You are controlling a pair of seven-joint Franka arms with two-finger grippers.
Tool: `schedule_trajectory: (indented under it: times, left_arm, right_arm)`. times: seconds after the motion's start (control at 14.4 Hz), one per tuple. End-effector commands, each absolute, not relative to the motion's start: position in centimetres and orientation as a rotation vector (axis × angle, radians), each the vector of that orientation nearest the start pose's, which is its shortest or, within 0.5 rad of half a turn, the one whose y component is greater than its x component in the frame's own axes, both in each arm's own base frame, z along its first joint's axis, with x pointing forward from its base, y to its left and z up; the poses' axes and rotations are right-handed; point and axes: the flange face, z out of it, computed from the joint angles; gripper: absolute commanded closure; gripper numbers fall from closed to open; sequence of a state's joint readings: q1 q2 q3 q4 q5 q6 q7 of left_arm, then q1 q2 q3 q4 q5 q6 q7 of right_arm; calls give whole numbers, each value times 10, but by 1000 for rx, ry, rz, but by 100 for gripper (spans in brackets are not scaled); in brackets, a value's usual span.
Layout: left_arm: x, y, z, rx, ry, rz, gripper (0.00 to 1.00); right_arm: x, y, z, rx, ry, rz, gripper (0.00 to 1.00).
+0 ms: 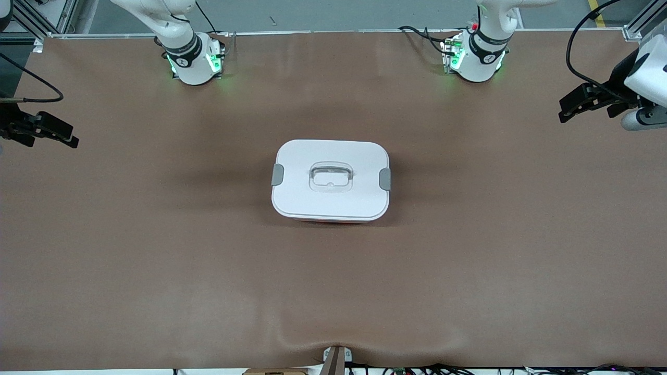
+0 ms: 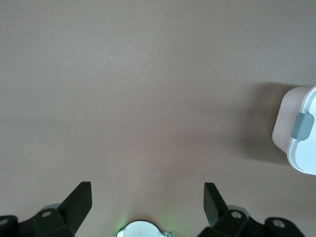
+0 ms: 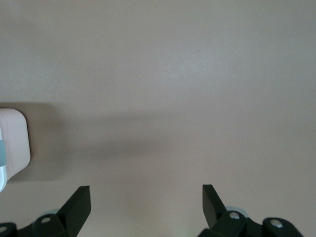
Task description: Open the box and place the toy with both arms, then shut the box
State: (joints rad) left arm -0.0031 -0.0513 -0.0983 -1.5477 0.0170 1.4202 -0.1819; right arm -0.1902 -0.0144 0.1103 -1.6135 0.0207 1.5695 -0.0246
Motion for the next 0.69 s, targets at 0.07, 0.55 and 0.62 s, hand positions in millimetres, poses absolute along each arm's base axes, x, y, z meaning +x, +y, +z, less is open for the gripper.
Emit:
schedule_trajectory:
  times: [0.07,0.55,0.62]
  left_arm:
    - [503,-44,672,-3111,-149,106,0]
    - [516,-54,660,-3108,-106,136,0]
    - [516,-53,664,-3108,-115,127,0]
  right_arm:
    - [549,-45,618,-3130,111,28,0]
    - [546,-48,623,-3124,168,28,0]
    - [546,-48,627,-3124,172,19,0]
